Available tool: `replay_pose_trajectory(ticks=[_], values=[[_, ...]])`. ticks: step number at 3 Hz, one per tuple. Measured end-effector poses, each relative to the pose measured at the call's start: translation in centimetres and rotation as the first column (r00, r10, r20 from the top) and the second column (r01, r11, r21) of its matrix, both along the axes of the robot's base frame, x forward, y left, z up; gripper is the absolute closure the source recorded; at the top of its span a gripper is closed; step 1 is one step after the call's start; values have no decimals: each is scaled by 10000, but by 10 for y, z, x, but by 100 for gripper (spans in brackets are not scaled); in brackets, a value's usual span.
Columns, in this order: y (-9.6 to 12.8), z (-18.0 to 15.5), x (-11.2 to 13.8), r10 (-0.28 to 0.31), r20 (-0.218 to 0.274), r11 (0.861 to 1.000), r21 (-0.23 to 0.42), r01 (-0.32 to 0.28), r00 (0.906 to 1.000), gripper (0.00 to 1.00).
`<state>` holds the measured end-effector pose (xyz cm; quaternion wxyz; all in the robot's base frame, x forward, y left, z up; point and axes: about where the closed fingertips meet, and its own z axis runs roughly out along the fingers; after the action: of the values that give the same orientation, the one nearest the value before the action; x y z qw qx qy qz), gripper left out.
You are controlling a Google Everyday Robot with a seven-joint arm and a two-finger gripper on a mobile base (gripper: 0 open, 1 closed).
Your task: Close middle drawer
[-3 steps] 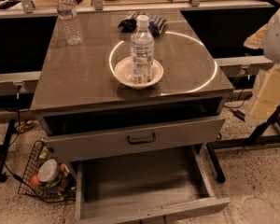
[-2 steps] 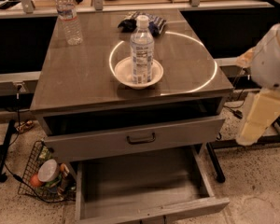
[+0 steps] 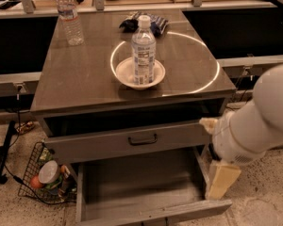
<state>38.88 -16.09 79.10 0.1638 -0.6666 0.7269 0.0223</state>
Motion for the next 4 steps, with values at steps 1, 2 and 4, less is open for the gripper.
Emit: replay_pose_trajectory(ticks=[1,2,4], values=[[20,-123,-15,698,-1132,9975,128,-688,9911,0],[20,-123,-15,698,-1131,9975,128,-688,9911,0],[15,-171,-11,486,-1242,9988,140,-473,9911,0]])
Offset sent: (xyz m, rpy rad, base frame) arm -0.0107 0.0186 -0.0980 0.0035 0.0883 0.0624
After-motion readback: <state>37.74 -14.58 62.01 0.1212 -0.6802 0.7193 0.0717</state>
